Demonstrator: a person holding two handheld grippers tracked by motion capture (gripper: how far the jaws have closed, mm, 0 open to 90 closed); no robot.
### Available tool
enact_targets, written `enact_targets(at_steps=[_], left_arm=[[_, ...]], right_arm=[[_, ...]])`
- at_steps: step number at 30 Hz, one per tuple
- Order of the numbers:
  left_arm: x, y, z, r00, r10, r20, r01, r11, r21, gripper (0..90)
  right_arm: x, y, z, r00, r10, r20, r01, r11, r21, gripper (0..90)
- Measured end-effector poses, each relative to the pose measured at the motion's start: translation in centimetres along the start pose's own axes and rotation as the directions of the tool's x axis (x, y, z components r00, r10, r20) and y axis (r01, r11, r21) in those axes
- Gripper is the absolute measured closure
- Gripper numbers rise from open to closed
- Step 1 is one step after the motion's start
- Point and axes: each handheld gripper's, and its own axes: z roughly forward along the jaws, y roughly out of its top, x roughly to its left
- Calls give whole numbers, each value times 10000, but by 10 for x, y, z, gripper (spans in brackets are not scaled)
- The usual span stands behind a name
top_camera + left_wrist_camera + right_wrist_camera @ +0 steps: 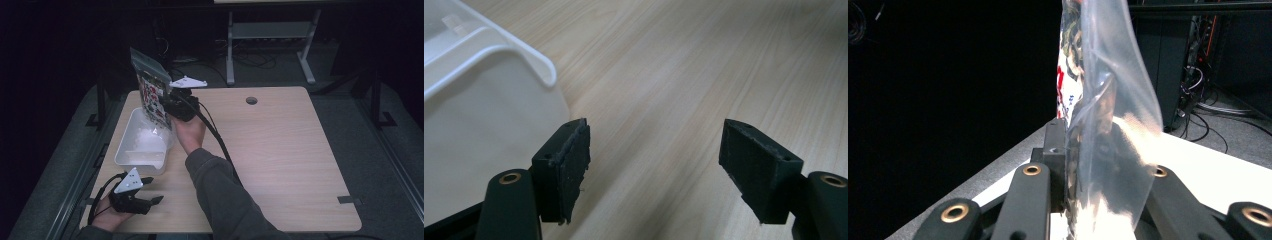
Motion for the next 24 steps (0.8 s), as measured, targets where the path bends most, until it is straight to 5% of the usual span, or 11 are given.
enact_targets(at_steps=[24], left_arm=[[0,-1,2,9999,80,87,-81,9999,82,278]], right_arm=[[23,-23,44,9973,-35,729,25,9999,133,753]])
